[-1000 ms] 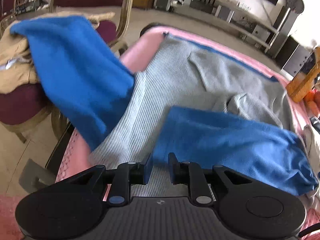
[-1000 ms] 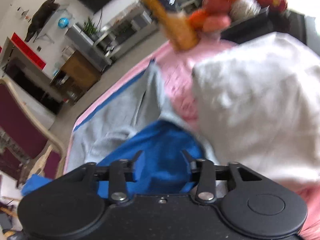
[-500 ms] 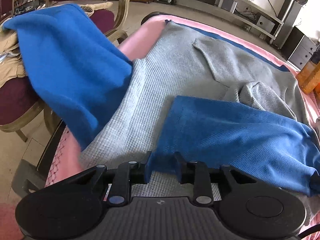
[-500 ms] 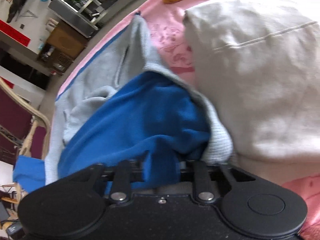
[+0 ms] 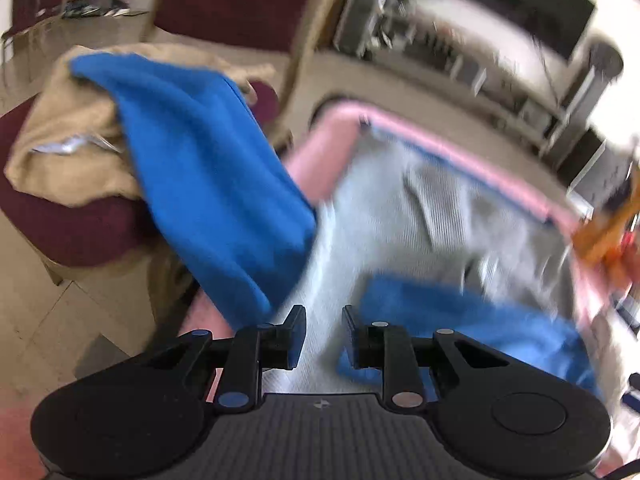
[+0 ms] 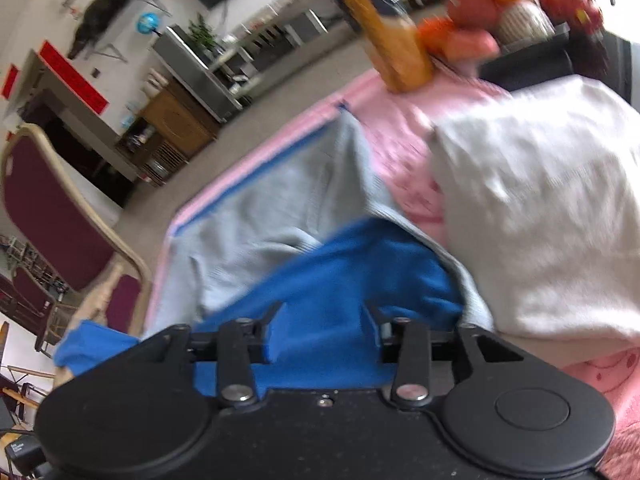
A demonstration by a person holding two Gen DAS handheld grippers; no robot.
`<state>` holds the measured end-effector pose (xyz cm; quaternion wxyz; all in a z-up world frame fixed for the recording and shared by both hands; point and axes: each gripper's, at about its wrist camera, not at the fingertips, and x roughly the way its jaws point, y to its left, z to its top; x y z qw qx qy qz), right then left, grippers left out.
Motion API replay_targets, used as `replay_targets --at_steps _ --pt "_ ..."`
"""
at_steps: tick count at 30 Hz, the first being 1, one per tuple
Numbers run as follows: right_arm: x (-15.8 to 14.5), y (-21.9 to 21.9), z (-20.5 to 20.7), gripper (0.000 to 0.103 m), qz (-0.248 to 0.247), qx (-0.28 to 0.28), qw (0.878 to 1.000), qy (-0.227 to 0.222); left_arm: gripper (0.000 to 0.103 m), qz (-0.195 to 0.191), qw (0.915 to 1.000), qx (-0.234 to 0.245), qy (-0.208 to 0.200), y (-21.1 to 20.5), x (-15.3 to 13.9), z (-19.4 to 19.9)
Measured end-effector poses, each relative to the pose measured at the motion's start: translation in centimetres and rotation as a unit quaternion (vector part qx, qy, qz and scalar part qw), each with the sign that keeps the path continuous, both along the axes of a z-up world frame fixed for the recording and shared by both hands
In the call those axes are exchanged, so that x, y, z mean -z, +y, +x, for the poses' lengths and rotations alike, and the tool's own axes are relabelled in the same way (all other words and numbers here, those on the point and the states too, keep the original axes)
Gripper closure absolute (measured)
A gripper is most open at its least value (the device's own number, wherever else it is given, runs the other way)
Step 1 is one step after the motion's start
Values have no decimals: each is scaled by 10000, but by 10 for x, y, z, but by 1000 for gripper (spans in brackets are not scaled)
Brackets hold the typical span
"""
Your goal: Fold clothes
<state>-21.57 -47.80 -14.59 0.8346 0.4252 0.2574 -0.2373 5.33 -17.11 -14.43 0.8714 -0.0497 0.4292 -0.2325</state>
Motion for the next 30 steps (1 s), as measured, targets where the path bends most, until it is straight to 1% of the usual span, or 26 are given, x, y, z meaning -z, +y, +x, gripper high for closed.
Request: replay_targets --at_steps 1,3,5,8,10,11,13,18,19,20,23,25,26,27,28,30 --pt "-7 4 4 50 -34 -34 9999 -88 79 -143 9998 -127 4 12 -7 6" --pt "-22 13 13 45 -103 -101 9995 -265 78 -375 9986 -377 23 34 -19 21" --pt "-37 22 22 41 -172 -169 9987 -442 68 -611 9959 -665 9 58 -31 41" --pt "-58 36 36 39 -264 -271 9968 -708 68 -835 9885 -1254 -125 99 -46 79" --pt "-61 49 53 36 -268 -331 9952 -886 69 -929 9812 -1680 -176 124 -53 107" --pt "-60 54 59 34 -251 -340 9946 -946 71 -987 9778 -1843 -133 134 -54 121" --pt "-58 64 73 31 -208 -364 9936 -1051 72 -1122 9713 -2098 40 153 -52 150" --pt "-47 76 97 30 -4 -507 9934 -1028 72 -1506 9582 -2373 529 170 -29 201" --pt "-46 77 100 30 -2 -523 9936 -1000 74 -1560 9570 -2373 588 170 -25 207" --pt "-45 79 103 30 -1 -539 9938 -972 80 -1615 9558 -2372 646 170 -20 213" --pt "-42 81 108 29 -46 -561 9945 -882 90 -1550 9585 -2315 602 162 -13 227" --pt "-40 81 109 29 -74 -557 9950 -822 91 -1428 9616 -2285 520 156 -14 231" --pt "-39 81 109 29 -79 -548 9953 -800 98 -1359 9632 -2269 482 152 -14 234" --pt "-38 81 109 28 -80 -540 9954 -788 103 -1290 9647 -2254 444 149 -14 236" --pt "-37 80 109 29 -76 -526 9956 -776 103 -1198 9672 -2214 342 145 -18 234" --pt "-36 76 105 29 -36 -467 9958 -781 103 -946 9747 -2022 -63 137 -34 219"
